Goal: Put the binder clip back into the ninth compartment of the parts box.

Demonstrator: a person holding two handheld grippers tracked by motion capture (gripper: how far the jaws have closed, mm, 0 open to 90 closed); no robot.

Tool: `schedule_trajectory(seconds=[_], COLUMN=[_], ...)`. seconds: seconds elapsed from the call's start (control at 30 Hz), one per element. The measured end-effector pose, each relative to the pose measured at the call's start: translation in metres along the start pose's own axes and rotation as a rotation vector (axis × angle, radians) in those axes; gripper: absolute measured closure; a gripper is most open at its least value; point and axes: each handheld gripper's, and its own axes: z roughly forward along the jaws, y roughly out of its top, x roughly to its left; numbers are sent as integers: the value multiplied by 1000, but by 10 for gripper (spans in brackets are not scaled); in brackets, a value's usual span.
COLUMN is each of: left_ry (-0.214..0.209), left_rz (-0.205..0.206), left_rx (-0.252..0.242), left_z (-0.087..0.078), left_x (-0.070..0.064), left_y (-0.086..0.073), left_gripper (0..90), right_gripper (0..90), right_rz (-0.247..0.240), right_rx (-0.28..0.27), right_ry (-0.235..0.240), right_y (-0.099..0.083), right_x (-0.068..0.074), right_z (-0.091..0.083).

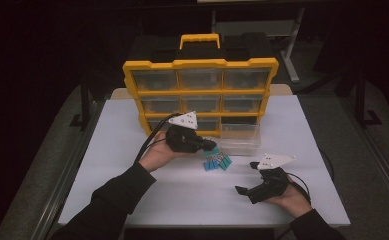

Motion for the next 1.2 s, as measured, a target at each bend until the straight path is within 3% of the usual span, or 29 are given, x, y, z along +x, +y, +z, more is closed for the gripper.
schedule_trajectory(seconds=[0.3, 0.7, 1.03, 1.2], left_ry=[-1, 6, 12, 12], left_rz=[24, 25, 31, 41], left_rx=[-7, -25, -27, 5], left_z=[0, 7, 22, 36], left_x=[5, 16, 24, 29], left_y=[17, 36, 49, 52], left_gripper=[888, 888, 887, 887], right_gripper=[0, 0, 0, 0], right_rz=[-3, 6, 6, 6], right_rx=[-3, -6, -7, -10], right_ry=[0, 4, 8, 8], right_y=[0, 0, 0, 0], right_x=[0, -1, 0, 0], right_z=[0, -1, -1, -1])
